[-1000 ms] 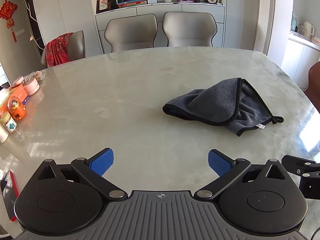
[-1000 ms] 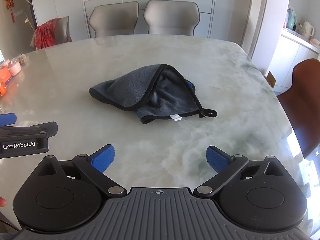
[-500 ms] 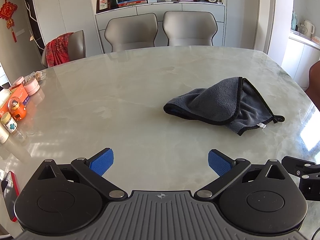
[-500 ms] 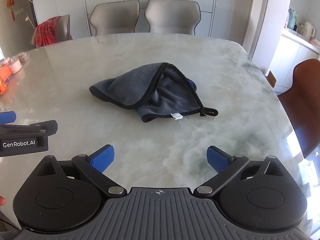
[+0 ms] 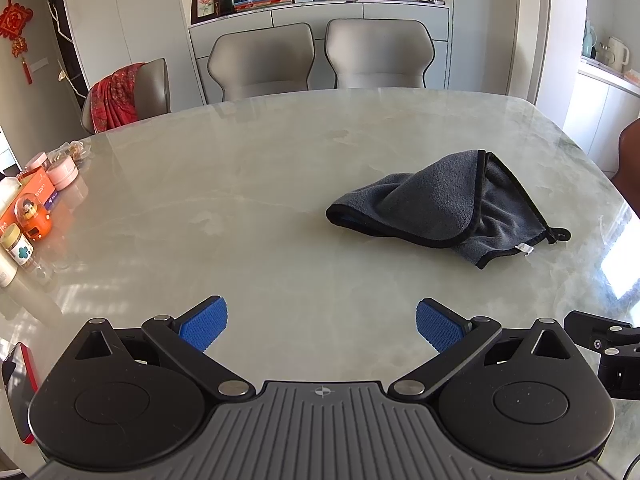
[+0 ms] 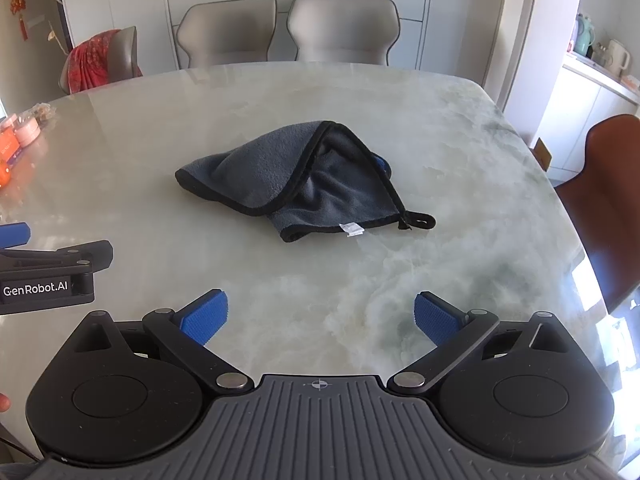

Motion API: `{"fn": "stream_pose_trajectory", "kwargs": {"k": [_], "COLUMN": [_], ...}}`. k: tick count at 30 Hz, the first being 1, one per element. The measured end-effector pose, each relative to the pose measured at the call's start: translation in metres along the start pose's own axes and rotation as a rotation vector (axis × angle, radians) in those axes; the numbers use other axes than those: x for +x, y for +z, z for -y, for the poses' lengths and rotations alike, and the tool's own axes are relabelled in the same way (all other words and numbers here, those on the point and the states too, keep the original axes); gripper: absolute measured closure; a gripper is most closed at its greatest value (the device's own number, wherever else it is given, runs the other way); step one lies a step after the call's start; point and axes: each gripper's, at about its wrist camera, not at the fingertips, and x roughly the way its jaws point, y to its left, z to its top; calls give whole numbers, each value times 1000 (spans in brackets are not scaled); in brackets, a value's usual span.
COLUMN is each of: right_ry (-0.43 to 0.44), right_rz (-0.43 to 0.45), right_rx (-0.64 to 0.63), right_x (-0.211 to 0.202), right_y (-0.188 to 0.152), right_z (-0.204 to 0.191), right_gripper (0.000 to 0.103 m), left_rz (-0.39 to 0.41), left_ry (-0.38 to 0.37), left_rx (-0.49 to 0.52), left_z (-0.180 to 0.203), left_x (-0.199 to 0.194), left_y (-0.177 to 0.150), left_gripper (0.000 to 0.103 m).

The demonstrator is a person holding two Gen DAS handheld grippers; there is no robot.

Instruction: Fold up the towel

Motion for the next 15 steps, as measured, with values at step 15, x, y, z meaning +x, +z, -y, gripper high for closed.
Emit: {"fn": "stream_pose_trajectory", "kwargs": {"k": [15], "right_ry": [4], "right_rz": [9], "right_rx": [-8], "right_x": [5], "right_y": [4], "right_z": [6], "right_gripper": [2], "left_rz": [-1], "left_ry": [-12], "left_rx": [22], "left_z": [3], "left_x": [10], "left_y": [9], "left_gripper": [0]}}
